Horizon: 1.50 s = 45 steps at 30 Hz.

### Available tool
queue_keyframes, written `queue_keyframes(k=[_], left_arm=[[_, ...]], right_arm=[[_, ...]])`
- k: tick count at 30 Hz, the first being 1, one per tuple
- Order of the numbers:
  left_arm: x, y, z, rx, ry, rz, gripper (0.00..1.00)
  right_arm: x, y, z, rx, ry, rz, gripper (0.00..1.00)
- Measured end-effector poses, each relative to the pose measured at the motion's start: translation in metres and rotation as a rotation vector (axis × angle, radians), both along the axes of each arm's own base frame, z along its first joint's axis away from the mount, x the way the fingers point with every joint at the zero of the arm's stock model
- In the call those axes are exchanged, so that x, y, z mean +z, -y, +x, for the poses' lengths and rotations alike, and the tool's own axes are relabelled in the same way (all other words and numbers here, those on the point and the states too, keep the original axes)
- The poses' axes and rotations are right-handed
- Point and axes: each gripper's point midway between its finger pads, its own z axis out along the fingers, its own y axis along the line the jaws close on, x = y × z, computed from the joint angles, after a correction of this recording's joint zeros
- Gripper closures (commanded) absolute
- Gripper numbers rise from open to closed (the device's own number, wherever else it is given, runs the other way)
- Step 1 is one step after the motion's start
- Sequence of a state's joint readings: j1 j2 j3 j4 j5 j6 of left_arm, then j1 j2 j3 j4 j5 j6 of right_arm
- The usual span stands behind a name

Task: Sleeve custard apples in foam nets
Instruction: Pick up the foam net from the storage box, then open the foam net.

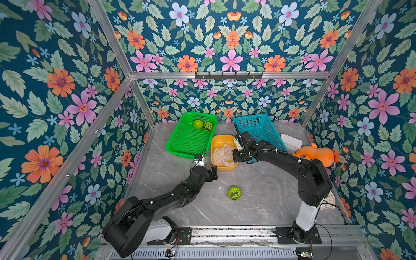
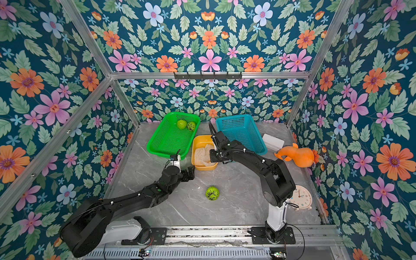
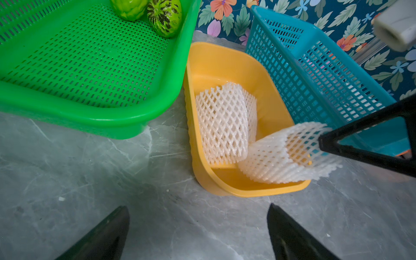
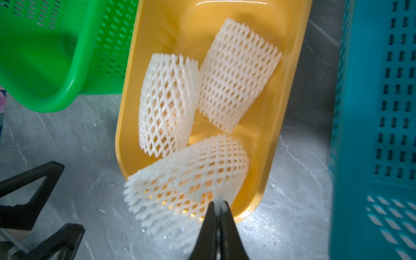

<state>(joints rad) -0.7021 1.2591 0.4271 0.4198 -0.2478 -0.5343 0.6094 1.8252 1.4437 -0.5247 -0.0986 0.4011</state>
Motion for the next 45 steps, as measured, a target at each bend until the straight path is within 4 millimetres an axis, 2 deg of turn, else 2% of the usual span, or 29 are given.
queue_keyframes(k=[6,10,14,19,23,27,30,34,39,42,45], left_arm=[[0.006,-0.002,0.003,-0.001,0.016,-0.011,0.00],[0.020,-0.008,0.004,0.014,0.053,-0.036,0.00],[0.035,-0.017,0.002,0.032,0.089,-0.052,0.01],[0.039,-0.026,-0.006,0.049,0.104,-0.061,0.00],[0.041,-0.029,-0.010,0.059,0.106,-0.092,0.00],[0.034,-0.032,-0.015,0.067,0.085,-0.109,0.01],[0.029,-0.033,-0.018,0.061,0.071,-0.109,0.00],[0.027,-0.031,-0.019,0.056,0.060,-0.122,0.00],[0.026,-0.030,-0.020,0.048,0.054,-0.124,0.01],[0.026,-0.025,-0.022,0.022,0.043,-0.134,0.05],[0.029,-0.009,-0.029,-0.074,0.029,-0.160,0.12]], right_arm=[[0.037,0.005,-0.007,-0.002,0.047,0.029,1.00],[0.060,0.012,-0.021,0.012,0.058,0.049,1.00],[0.085,0.017,-0.047,0.043,0.069,0.086,1.00],[0.094,0.023,-0.089,0.099,0.040,0.112,1.00],[0.088,0.023,-0.124,0.146,-0.011,0.109,1.00],[0.069,0.027,-0.157,0.184,-0.088,0.076,1.00],[0.054,0.026,-0.173,0.202,-0.143,0.060,1.00],[0.042,0.023,-0.181,0.202,-0.189,0.052,1.00],[0.033,0.020,-0.179,0.187,-0.218,0.040,1.00],[0.034,0.019,-0.178,0.187,-0.217,0.041,1.00],[0.035,0.019,-0.177,0.181,-0.211,0.040,1.00]])
